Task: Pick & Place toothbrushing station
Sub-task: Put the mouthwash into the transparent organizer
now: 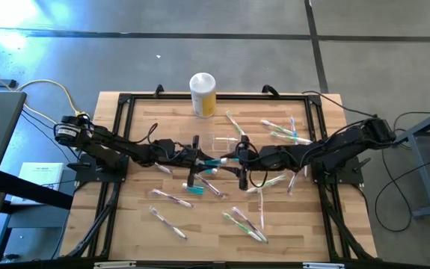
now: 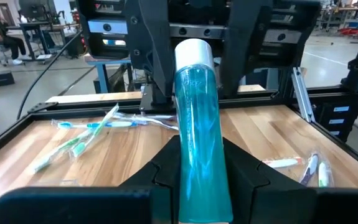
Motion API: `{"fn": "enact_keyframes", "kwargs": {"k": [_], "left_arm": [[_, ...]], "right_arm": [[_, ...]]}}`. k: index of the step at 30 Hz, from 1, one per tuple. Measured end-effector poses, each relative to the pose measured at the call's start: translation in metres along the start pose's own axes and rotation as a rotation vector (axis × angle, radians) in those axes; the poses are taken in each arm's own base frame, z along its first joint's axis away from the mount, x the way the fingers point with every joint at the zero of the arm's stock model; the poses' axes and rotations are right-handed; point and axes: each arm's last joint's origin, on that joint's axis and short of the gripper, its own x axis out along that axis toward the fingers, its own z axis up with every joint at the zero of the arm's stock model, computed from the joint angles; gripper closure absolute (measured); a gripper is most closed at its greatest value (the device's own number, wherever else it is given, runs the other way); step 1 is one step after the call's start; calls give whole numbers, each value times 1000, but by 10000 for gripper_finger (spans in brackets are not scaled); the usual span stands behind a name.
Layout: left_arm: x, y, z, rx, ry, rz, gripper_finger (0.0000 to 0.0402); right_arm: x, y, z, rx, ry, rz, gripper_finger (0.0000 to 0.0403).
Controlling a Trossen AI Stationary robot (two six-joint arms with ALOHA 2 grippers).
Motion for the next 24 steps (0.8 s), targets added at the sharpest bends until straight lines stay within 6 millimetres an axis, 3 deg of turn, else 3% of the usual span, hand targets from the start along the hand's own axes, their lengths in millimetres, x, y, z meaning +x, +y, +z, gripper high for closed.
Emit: {"fn": "enact_keyframes", "kwargs": {"k": [5, 12, 24], "left_arm": [[0, 0, 0, 5, 0, -5, 332], [0, 0, -1, 5, 6, -4, 329], [-2, 0, -5, -40, 70, 2, 197]], "right_arm": [[0, 0, 0, -44, 2, 3, 315], [0, 1, -1, -61, 8, 5, 315], [0, 1, -6, -42, 145, -1, 315]]}}
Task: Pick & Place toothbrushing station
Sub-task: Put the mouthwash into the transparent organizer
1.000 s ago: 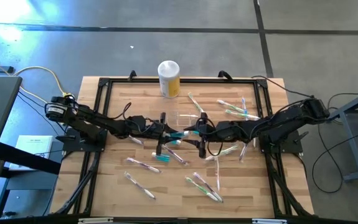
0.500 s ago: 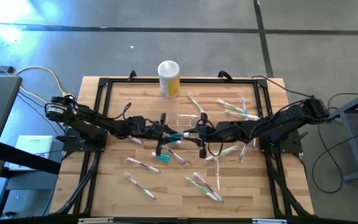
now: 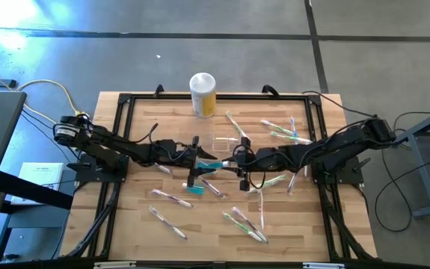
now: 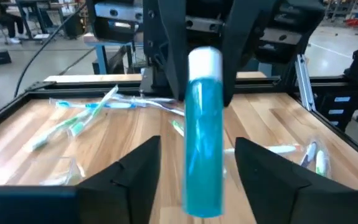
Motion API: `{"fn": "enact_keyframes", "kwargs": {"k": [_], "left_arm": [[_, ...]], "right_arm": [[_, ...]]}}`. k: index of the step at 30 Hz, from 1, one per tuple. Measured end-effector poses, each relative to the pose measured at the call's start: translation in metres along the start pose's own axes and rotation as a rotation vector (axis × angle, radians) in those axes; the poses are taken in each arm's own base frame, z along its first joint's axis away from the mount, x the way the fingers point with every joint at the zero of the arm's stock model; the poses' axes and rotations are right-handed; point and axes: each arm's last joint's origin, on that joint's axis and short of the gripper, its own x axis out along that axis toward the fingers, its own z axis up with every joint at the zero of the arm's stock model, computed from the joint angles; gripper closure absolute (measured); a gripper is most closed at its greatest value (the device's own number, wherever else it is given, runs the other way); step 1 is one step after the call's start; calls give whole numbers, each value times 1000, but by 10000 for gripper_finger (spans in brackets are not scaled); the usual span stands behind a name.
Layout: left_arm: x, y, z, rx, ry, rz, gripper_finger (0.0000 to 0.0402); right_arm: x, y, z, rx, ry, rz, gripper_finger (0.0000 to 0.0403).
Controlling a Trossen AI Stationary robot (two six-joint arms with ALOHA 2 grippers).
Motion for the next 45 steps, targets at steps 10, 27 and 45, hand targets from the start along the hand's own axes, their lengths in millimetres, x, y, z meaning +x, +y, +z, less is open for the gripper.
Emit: {"fn": "enact_keyframes", "kwargs": {"k": [10, 27, 45], "left_arm": [[-14, 1, 4, -25, 126, 27, 165], [-55, 5, 10, -125, 382, 205, 164], [-56, 5, 8, -119, 413, 208, 164]], "right_arm": [[-7, -1, 22, 58, 182, -63, 315], [-16, -90, 66, 299, 261, -263, 315], [49, -138, 23, 386, 466, -248, 315]]}}
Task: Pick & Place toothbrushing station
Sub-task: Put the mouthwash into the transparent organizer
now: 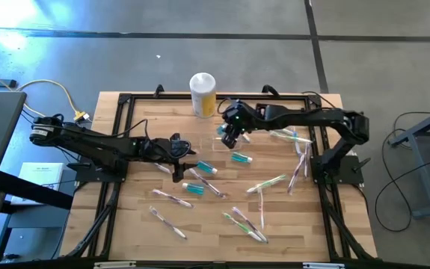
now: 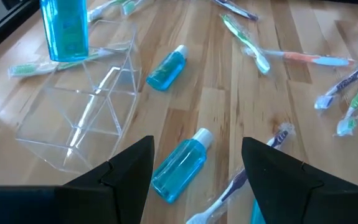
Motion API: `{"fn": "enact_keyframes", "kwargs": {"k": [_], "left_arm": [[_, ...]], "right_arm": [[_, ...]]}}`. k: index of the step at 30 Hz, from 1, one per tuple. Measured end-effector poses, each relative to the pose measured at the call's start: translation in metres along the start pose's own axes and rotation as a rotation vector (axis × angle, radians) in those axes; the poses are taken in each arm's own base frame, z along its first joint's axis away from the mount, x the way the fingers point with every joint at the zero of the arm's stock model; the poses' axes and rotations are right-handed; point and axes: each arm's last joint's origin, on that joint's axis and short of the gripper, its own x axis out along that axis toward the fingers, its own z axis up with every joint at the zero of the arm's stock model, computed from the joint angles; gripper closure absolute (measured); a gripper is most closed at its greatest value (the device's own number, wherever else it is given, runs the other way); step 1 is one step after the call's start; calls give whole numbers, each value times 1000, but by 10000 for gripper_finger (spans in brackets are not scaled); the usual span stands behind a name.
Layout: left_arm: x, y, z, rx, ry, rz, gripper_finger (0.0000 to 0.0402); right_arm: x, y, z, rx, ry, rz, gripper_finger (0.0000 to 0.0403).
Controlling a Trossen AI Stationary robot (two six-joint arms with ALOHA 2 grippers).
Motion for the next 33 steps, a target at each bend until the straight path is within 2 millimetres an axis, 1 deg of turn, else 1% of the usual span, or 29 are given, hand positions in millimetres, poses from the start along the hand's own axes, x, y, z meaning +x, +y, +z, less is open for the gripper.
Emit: {"fn": "enact_keyframes", "kwargs": {"k": [4, 11, 19, 28, 33], "left_arm": [[0, 0, 0, 2, 0, 0, 164], [0, 0, -1, 2, 8, -1, 164], [0, 0, -3, 3, 29, 2, 164], [0, 0, -3, -19, 32, -16, 164], [0, 0, -3, -20, 35, -27, 164]], "right_arm": [[9, 1, -2, -3, 70, -27, 315], [22, 2, -6, 15, 111, -34, 315], [20, 2, -13, 10, 174, -55, 315], [20, 1, -13, 10, 177, -56, 315], [25, 5, -16, -45, 192, -59, 315]]}}
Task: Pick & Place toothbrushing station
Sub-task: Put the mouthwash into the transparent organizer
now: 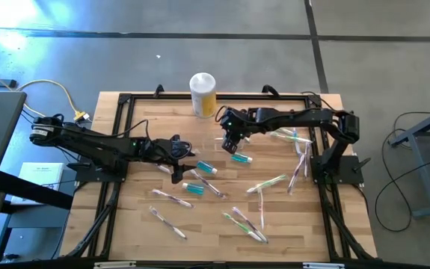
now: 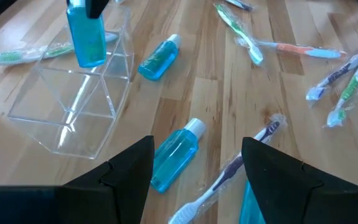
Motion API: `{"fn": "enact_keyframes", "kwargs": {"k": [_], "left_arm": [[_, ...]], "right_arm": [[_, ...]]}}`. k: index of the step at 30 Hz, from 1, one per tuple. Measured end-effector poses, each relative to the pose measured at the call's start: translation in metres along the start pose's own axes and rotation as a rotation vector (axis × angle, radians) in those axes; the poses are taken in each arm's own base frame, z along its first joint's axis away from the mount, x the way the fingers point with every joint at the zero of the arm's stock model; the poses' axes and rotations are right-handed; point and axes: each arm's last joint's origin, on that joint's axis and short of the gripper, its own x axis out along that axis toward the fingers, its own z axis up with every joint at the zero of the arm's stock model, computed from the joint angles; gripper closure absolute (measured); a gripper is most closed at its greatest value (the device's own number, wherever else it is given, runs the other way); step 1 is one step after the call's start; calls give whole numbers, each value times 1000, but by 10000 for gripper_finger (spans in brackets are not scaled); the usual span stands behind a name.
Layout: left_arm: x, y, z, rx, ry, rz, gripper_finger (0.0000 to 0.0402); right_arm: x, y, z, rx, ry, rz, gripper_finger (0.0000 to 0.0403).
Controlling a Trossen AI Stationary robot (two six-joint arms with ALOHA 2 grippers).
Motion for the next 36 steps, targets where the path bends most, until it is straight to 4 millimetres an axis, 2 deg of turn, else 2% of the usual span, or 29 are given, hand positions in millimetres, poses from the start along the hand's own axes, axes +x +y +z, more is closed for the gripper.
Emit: {"fn": "enact_keyframes", "kwargs": {"k": [4, 12, 18, 36], "left_arm": [[0, 0, 0, 0, 0, 0, 164], [0, 0, 0, 1, -1, 0, 164], [0, 0, 0, 5, 0, 0, 164], [0, -1, 0, 8, 5, -27, 164]], "right_arm": [[7, 6, -1, -54, 7, 2, 315], [21, 4, -7, -122, 84, 52, 315], [23, 1, -6, -139, 90, 76, 315], [34, -24, 1, 33, 64, 46, 315]]}}
